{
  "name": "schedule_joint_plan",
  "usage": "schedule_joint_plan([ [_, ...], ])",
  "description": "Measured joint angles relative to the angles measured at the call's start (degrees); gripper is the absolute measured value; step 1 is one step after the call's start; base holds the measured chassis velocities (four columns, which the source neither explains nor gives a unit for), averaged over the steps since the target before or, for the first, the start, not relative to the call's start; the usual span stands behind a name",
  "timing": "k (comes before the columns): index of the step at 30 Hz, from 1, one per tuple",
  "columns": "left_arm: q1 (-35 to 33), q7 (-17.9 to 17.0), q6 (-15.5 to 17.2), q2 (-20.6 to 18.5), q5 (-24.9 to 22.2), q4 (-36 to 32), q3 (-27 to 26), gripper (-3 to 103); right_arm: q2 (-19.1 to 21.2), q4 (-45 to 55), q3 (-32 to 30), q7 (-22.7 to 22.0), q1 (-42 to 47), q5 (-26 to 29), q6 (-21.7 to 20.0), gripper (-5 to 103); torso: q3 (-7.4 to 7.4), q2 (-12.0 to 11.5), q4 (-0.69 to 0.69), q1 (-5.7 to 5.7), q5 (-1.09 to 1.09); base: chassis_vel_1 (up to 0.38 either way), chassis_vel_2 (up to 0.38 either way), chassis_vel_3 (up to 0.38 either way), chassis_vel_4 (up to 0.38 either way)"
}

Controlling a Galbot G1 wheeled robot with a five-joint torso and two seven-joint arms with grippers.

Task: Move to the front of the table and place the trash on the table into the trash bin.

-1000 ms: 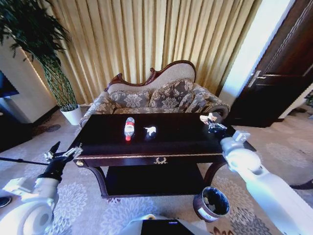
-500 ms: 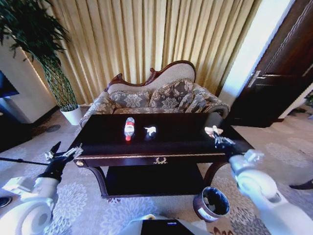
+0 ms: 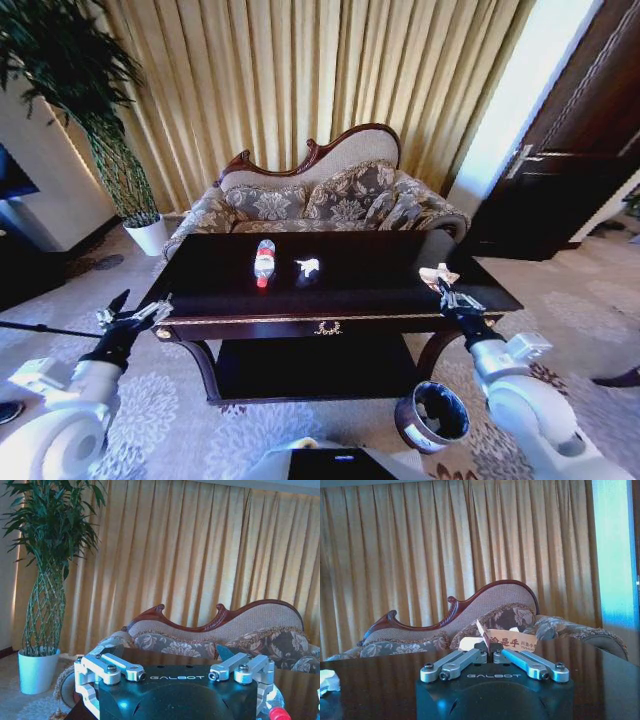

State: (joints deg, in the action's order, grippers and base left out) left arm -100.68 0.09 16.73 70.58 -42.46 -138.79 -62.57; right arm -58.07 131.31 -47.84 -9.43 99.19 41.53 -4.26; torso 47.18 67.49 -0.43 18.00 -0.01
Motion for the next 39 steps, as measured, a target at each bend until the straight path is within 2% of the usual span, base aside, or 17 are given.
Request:
schedule_joint_plan([
  [26,-0.1,0.2,-0.1,0.8,0.2,0.1,0.4,100,-1.0,-3.8,2.9,0.9,-1.4,-1.6,0.0,1,-0.02,0.0,-0.01,-0.03,-0.01,0.123,-0.129,-0.123,0.122],
  [34,-0.1,0.2,-0.2,0.9,0.2,0.2,0.1,100,-1.7,-15.1,4.4,2.9,-2.3,-3.7,-1.2,1,0.01,0.0,-0.01,0.03,0.0,-0.006,0.006,0.013,-0.004],
  [38,-0.1,0.5,-0.4,1.2,0.3,0.0,0.1,100,-2.5,-27.7,8.6,1.9,-6.9,-4.9,-1.2,1,0.0,0.0,-0.01,0.0,0.01,0.0,0.0,0.0,0.0],
  [39,-0.1,0.5,-0.4,1.2,0.3,0.0,0.1,100,-2.5,-27.7,8.6,1.9,-6.9,-4.9,-1.2,1,0.0,0.0,-0.01,0.0,0.01,0.0,0.0,0.0,0.0],
])
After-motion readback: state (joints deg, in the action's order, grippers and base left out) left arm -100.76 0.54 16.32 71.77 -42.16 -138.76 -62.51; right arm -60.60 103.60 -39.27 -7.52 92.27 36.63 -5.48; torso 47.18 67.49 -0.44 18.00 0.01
